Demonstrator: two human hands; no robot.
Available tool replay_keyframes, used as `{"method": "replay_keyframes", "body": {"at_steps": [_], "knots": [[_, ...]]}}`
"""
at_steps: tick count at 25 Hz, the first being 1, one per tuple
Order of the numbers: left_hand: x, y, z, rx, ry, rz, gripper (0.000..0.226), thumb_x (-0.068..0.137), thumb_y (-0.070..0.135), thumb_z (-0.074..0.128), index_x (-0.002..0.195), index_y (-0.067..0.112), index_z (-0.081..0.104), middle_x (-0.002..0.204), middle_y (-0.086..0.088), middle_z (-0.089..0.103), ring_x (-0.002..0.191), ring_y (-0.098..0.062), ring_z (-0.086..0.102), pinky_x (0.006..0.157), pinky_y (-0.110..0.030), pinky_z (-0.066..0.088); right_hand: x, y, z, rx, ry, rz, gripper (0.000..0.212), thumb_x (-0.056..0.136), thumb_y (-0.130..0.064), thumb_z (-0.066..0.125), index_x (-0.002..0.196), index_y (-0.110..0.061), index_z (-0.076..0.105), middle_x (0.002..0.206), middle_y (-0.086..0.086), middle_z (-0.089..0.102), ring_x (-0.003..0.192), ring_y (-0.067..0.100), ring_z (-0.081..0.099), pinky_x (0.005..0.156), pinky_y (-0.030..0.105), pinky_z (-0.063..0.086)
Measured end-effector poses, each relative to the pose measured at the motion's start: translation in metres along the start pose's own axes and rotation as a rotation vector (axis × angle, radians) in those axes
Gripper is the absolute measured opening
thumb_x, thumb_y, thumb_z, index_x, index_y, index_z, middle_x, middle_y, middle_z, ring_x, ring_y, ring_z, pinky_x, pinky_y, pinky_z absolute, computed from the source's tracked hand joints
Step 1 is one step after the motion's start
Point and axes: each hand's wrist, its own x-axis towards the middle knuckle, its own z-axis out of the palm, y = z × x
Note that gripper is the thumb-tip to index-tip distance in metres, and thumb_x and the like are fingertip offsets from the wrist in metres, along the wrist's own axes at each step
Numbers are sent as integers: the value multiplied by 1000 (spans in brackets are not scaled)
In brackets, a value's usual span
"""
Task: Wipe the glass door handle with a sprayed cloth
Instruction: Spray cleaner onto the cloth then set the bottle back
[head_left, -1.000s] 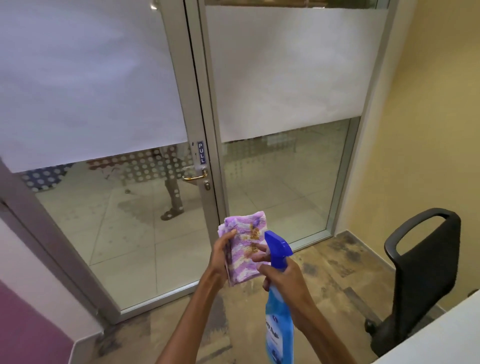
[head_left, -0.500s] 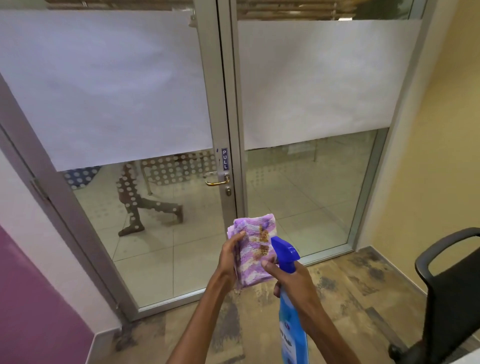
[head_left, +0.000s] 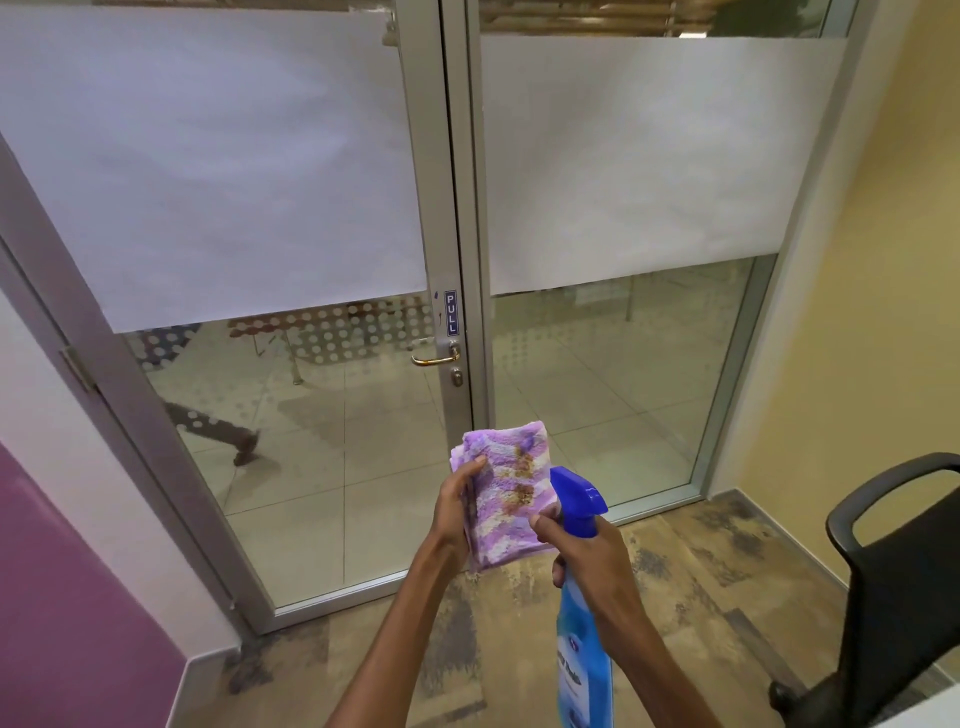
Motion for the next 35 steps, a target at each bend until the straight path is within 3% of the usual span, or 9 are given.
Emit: {"method": "replay_keyframes", "body": {"at_steps": [7, 10, 16, 23, 29, 35], "knots": [[0, 5, 2, 30, 5, 30, 25, 101, 31, 55, 109, 12, 70, 87, -7, 82, 78, -23, 79, 63, -34, 64, -5, 15, -1, -121, 35, 62, 24, 81, -32, 79, 77, -11, 67, 54, 1, 62, 44, 13, 56, 50, 24, 50], [1, 6, 2, 25, 14, 27, 26, 102, 32, 54, 110, 12, 68, 86, -6, 81, 77, -23, 79, 63, -35, 64, -7, 19, -3, -112, 39, 82, 24, 81, -30, 79, 73, -11, 66, 51, 0, 59, 44, 16, 54, 53, 31, 49], [0, 2, 4, 5, -8, 14, 25, 103, 31, 53, 110, 12, 68, 86, -8, 82, 76, -23, 80, 61, -35, 64, -3, 9, -7, -85, 23, 12, 14, 82, -28, 79, 87, -19, 70, 61, 2, 66, 46, 14, 57, 51, 23, 52], [2, -1, 5, 26, 11, 46, 23, 102, 30, 54, 110, 14, 68, 91, -6, 81, 83, -24, 78, 68, -37, 64, 14, -3, -21, -98, 74, -18, 25, 81, -34, 80, 75, -16, 64, 48, -2, 58, 43, 12, 56, 52, 27, 51], [4, 1, 9, 20, 13, 53, 23, 102, 29, 53, 111, 13, 68, 88, -6, 81, 80, -23, 78, 64, -36, 64, 7, 5, -26, -48, 5, -12, 21, 81, -30, 81, 88, -14, 69, 62, 4, 65, 46, 16, 57, 51, 26, 51], [7, 6, 16, -13, 17, 70, 21, 102, 27, 53, 110, 14, 67, 84, -4, 81, 74, -21, 79, 60, -33, 64, -6, 16, -20, -121, -27, 23, 17, 83, -27, 79, 82, -14, 68, 59, 0, 62, 45, 13, 56, 51, 23, 51]]}}
